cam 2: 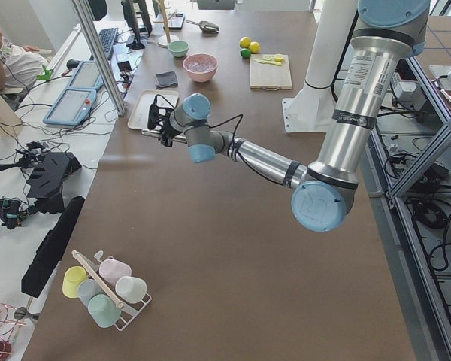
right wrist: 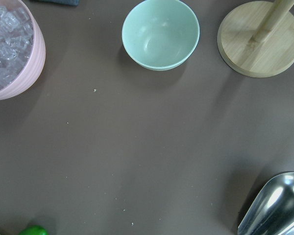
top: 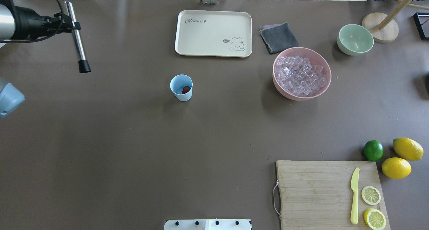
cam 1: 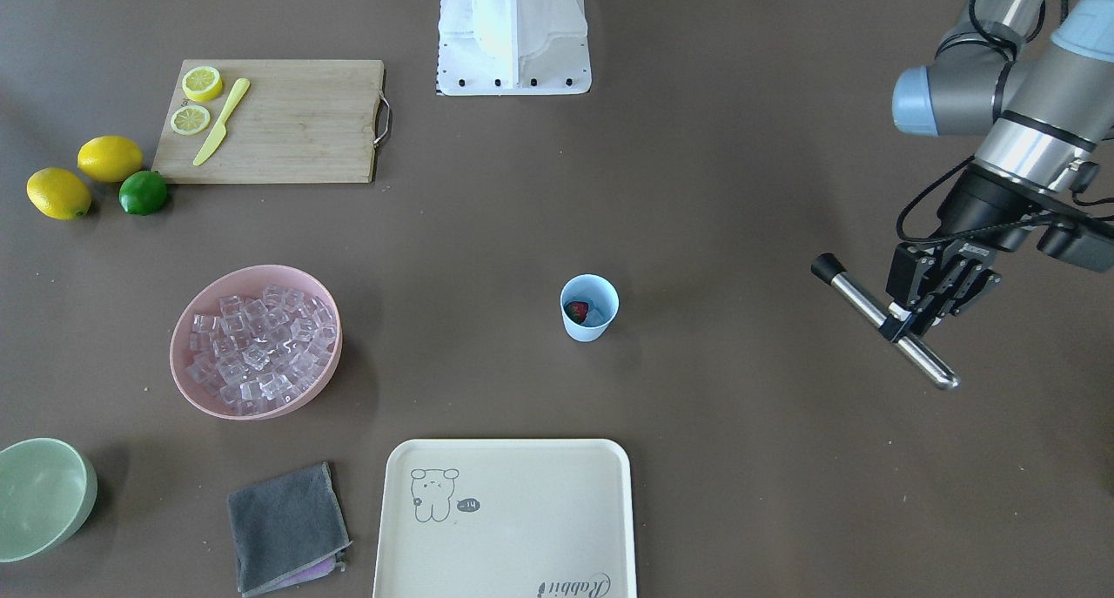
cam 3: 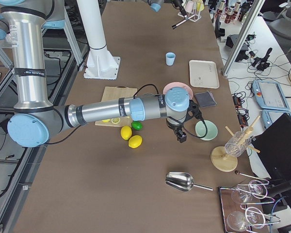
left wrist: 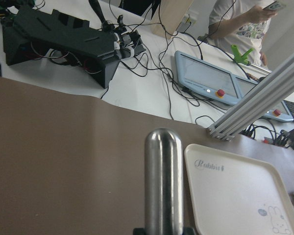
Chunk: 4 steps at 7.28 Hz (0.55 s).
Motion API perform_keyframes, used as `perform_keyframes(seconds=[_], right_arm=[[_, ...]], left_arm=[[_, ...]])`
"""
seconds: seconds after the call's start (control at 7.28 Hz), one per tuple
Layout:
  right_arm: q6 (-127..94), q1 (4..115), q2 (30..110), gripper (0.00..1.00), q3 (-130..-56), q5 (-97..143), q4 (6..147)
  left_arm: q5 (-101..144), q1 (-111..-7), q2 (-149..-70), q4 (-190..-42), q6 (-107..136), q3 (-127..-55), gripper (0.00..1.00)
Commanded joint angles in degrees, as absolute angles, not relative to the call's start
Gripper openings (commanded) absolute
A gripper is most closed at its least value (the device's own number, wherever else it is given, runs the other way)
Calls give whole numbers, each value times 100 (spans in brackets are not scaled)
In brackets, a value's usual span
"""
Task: Mash ice and strawberries in cup
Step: 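Lift the muddler out of the cup and move it back with the left gripper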
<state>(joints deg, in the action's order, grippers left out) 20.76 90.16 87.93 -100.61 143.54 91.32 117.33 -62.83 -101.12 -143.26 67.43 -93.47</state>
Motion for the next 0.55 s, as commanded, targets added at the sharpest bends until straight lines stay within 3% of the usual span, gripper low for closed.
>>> perform_keyframes(seconds=[0.0, 0.41], right_arm=[[2066, 9017, 8815, 99, -10273, 14335, 9132], [2083, 9018, 8956, 99, -10459, 14317, 9132]], left_arm=[[12557, -6748, -8987, -14283, 5525, -9124, 0], [12920, -6645, -9043, -14274, 4347, -8009, 0]])
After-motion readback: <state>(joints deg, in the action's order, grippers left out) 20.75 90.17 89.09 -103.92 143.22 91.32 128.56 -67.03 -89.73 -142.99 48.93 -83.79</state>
